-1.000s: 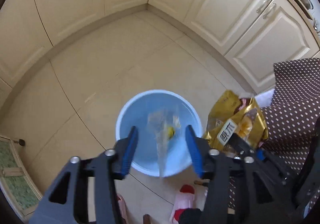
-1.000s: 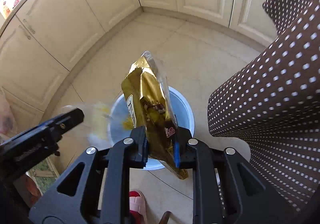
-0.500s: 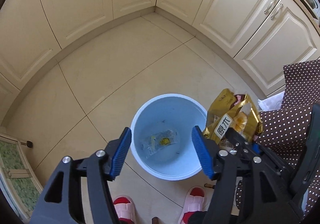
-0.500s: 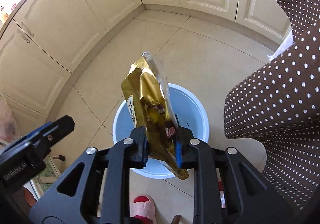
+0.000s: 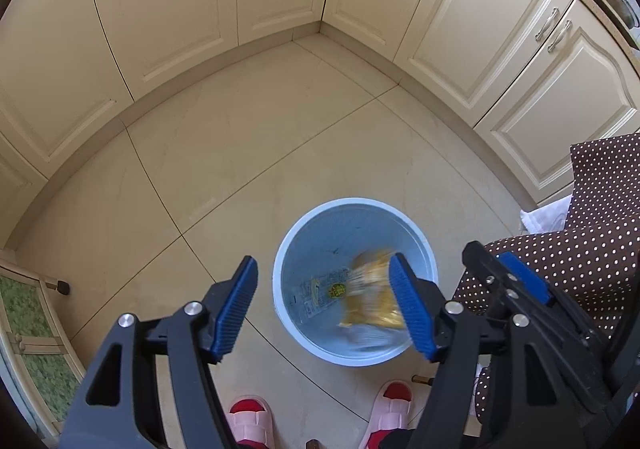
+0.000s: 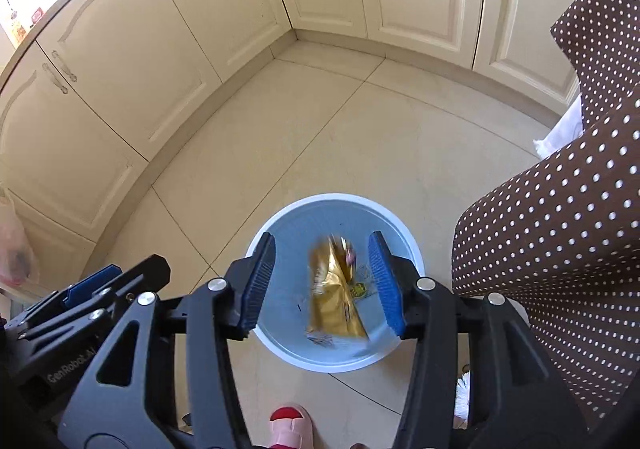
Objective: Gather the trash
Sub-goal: 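Open the left tool dropping the clear bag while the right tool releases the gold bag, then move both open tools back to the table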
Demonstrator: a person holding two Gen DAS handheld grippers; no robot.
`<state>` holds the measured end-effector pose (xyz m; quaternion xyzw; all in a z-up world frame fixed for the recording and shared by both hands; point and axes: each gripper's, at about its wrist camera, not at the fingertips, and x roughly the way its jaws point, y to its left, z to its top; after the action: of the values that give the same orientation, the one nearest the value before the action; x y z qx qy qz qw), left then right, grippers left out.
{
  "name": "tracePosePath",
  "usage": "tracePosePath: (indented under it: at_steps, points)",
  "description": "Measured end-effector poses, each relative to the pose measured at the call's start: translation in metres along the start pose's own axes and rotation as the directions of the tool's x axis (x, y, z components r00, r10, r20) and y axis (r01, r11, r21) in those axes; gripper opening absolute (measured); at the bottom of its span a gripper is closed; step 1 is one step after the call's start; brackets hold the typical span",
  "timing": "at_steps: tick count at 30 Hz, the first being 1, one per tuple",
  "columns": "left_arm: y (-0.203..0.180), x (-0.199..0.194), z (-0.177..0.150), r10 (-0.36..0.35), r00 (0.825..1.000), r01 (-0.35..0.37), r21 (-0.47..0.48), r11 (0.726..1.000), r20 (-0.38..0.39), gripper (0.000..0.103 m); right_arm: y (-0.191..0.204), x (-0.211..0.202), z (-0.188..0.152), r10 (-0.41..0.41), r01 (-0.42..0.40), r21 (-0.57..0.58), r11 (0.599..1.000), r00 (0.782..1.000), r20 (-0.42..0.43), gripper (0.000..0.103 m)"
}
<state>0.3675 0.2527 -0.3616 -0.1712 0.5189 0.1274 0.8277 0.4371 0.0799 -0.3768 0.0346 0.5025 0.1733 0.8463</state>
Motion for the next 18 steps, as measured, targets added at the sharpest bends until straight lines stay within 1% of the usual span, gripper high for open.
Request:
tracePosePath:
  at_steps: [3, 6, 8, 9, 10, 12, 13, 15, 16, 18]
  points:
    - [0.0, -0.008, 0.0, -0.006, 1.0, 0.006, 0.006, 1.0, 0.023, 0.067, -0.002, -0.013, 0.002, -0.014, 0.014, -0.007, 1.0, 1.0, 0.023, 0.048]
    - [0.0, -0.025, -0.002, -0.011, 0.998, 0.01, 0.016, 1.0, 0.06, 0.067, 0.0, -0.036, 0.002, -0.036, 0.038, -0.035, 0.999, 0.998, 0.058, 0.048]
    - [0.0, -0.041, -0.006, -0.025, 0.996, 0.023, 0.025, 0.999, 0.087, 0.067, 0.003, -0.062, 0.003, -0.054, 0.061, -0.069, 0.996, 0.993, 0.102, 0.048]
    - [-0.002, -0.051, -0.008, -0.04, 0.994, 0.037, 0.028, 0.999, 0.101, 0.067, 0.004, -0.072, 0.002, -0.062, 0.071, -0.079, 0.994, 0.991, 0.118, 0.048]
    - [-0.004, -0.062, -0.009, -0.056, 0.991, 0.053, 0.033, 0.998, 0.118, 0.067, 0.004, -0.091, 0.002, -0.071, 0.086, -0.091, 0.992, 0.986, 0.15, 0.048]
    - [-0.012, -0.091, -0.012, -0.105, 0.981, 0.099, 0.044, 0.994, 0.165, 0.067, 0.005, -0.122, 0.001, -0.089, 0.112, -0.104, 0.988, 0.974, 0.207, 0.048]
    - [-0.017, -0.106, -0.013, -0.132, 0.973, 0.124, 0.054, 0.991, 0.189, 0.067, 0.003, -0.145, -0.002, -0.101, 0.133, -0.113, 0.985, 0.964, 0.248, 0.048]
    - [-0.032, -0.139, -0.018, -0.188, 0.954, 0.173, 0.083, 0.981, 0.235, 0.067, 0.001, -0.182, -0.007, -0.119, 0.165, -0.123, 0.979, 0.942, 0.313, 0.048]
    - [-0.04, -0.153, -0.021, -0.217, 0.943, 0.199, 0.094, 0.975, 0.251, 0.067, -0.002, -0.207, -0.01, -0.129, 0.183, -0.126, 0.975, 0.927, 0.353, 0.048]
    - [-0.059, -0.186, -0.031, -0.296, 0.914, 0.273, 0.12, 0.955, 0.276, 0.069, -0.007, -0.247, -0.017, -0.137, 0.205, -0.124, 0.971, 0.901, 0.411, 0.048]
